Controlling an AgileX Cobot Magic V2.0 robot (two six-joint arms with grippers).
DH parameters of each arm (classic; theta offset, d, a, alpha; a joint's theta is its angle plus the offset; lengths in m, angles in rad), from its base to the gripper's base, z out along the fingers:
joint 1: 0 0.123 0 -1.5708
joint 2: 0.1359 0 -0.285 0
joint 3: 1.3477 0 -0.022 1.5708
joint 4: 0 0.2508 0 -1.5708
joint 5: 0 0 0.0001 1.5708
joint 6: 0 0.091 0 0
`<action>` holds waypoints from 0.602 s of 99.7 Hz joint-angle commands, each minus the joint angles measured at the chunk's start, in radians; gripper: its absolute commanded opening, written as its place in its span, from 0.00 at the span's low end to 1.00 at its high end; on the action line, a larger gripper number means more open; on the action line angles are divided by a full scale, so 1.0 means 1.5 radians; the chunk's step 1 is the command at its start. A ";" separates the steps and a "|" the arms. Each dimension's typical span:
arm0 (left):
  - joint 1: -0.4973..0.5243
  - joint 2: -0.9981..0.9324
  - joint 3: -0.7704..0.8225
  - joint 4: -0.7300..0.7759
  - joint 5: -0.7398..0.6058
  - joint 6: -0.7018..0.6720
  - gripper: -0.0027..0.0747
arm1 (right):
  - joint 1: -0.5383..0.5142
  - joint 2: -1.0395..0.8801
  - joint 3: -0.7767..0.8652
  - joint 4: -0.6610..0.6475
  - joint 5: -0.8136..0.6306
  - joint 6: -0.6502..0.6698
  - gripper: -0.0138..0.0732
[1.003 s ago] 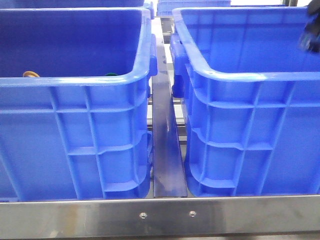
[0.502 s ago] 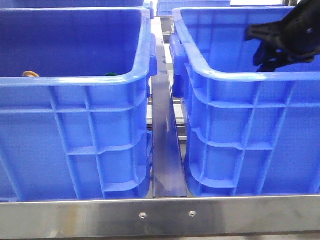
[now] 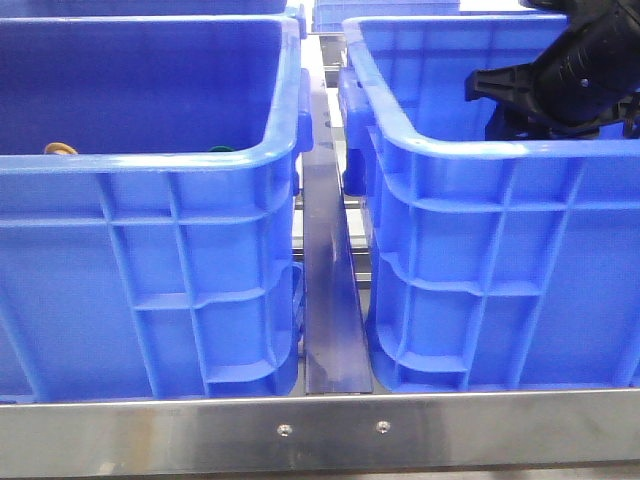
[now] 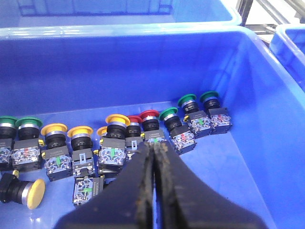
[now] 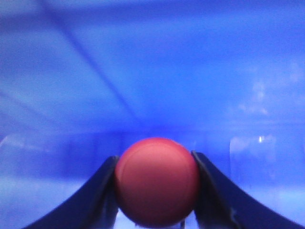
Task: Pick red and yellow buttons and place in box
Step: 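Carry the red button with the right gripper over the empty bin and lower, then open the right gripper to drop the red button, then raise it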
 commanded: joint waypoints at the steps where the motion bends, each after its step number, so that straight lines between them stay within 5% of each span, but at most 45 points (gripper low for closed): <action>1: 0.001 -0.003 -0.018 0.003 -0.045 -0.005 0.01 | -0.001 -0.023 0.008 0.001 -0.008 -0.007 0.49; 30: 0.001 -0.003 -0.018 0.003 -0.045 -0.005 0.01 | -0.001 -0.044 0.018 0.001 -0.005 -0.007 0.75; 60: 0.001 -0.003 -0.018 0.002 -0.045 -0.005 0.01 | -0.001 -0.143 0.043 0.001 0.015 -0.007 0.78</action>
